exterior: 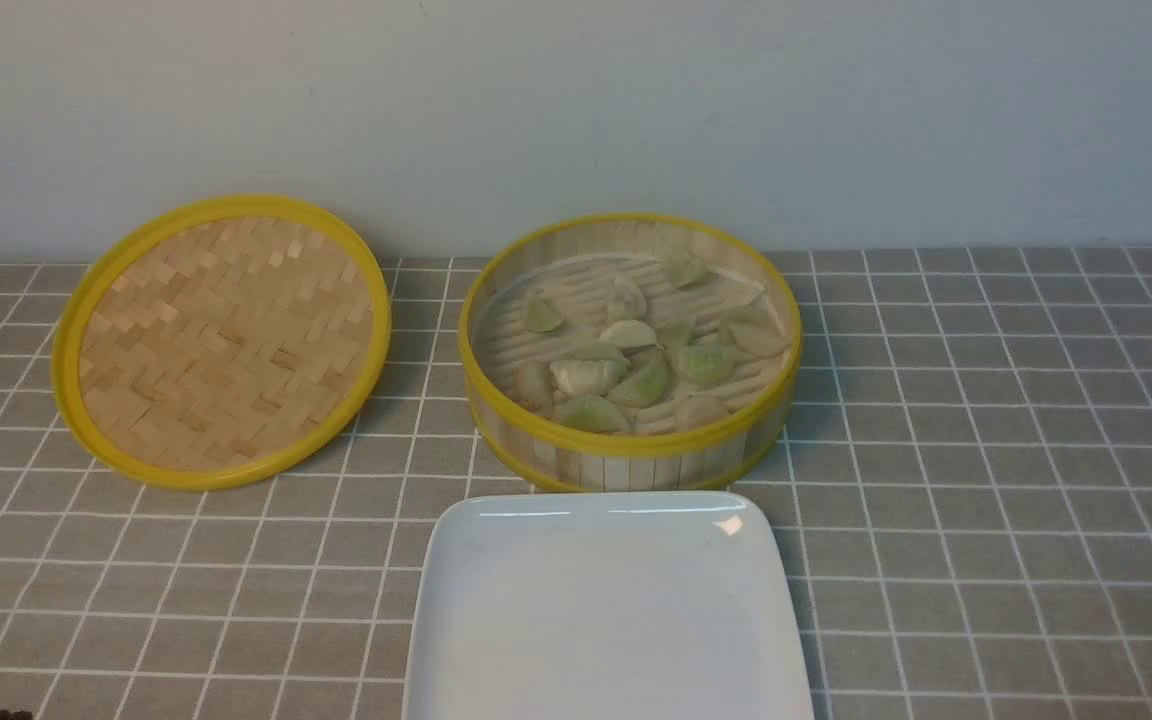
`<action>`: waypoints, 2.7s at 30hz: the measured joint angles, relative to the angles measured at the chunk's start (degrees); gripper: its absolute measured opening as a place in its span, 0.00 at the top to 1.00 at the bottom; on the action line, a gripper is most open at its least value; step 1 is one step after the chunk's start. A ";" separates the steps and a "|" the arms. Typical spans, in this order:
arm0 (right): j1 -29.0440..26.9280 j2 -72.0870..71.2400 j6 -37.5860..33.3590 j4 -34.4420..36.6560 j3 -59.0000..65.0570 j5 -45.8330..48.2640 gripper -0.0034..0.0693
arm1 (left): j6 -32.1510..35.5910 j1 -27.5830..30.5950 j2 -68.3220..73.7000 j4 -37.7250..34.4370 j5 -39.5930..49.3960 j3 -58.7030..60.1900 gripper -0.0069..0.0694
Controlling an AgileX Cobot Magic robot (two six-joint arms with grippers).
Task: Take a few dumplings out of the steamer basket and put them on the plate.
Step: Use the right arm to grab a dumpling from inside the steamer
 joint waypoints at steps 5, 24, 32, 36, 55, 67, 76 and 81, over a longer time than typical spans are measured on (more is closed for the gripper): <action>0.00 0.00 0.00 0.00 0.00 0.00 0.97 | 0.00 0.00 0.00 0.00 0.00 0.00 0.92; 0.00 0.00 0.00 0.00 0.00 0.00 0.97 | 0.00 0.00 0.00 0.00 0.00 0.00 0.92; 0.00 0.00 3.40 6.00 0.31 -2.15 0.97 | 0.00 0.00 0.00 0.00 0.00 0.00 0.92; 0.00 0.00 9.30 20.14 0.51 -9.52 0.97 | 0.00 0.00 0.00 0.00 0.00 0.00 0.92; 0.00 0.00 10.84 42.29 0.23 -25.14 0.97 | 0.00 0.00 0.00 0.00 0.00 0.00 0.92; 0.00 43.71 -4.69 28.45 -44.92 22.59 0.97 | 0.00 0.00 0.00 0.00 0.00 0.00 0.92; 5.57 85.25 -5.46 22.00 -80.65 47.43 0.97 | 0.00 0.00 0.00 0.00 0.00 0.00 0.92; 15.86 102.14 0.32 12.37 -96.24 48.41 0.97 | 0.00 0.00 0.00 0.00 0.00 0.00 0.92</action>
